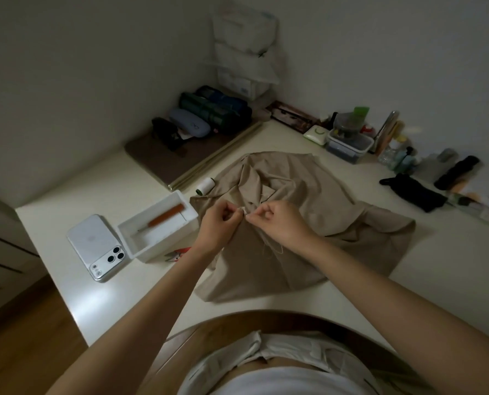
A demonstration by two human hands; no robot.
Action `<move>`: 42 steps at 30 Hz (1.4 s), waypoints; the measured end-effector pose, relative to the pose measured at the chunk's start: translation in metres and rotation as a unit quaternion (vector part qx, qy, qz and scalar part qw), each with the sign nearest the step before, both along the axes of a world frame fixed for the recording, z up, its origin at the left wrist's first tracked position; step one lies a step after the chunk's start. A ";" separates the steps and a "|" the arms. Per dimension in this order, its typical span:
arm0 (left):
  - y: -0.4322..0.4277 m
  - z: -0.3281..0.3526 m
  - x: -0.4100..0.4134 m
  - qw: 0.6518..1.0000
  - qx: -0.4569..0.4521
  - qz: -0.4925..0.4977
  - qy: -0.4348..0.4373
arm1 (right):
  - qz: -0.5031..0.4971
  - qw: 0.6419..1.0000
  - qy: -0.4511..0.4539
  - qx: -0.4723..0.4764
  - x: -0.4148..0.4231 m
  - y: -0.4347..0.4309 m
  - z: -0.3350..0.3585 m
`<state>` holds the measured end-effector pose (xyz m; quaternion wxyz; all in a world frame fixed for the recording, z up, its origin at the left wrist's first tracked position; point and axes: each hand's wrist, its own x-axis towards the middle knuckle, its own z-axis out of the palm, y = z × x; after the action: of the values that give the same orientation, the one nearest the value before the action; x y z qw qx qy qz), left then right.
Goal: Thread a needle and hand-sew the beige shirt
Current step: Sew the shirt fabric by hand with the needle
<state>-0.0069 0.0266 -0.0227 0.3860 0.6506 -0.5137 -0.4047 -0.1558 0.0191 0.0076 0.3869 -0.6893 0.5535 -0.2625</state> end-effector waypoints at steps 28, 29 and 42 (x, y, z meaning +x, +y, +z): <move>0.065 -0.002 0.033 0.973 0.197 -0.110 0.045 | -0.093 0.976 -0.193 0.035 0.042 0.133 0.007; 0.071 -0.001 0.031 0.957 0.236 -0.132 0.104 | -0.112 0.968 -0.218 0.046 0.043 0.136 0.008; 0.101 0.018 0.075 0.896 0.180 -0.021 0.406 | -0.270 0.946 -0.122 0.133 0.020 0.185 -0.041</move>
<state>0.0682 0.1279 -0.0051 0.4288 0.4768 -0.2447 -0.7273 -0.1354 0.2040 -0.0334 0.4541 -0.4188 0.6974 -0.3634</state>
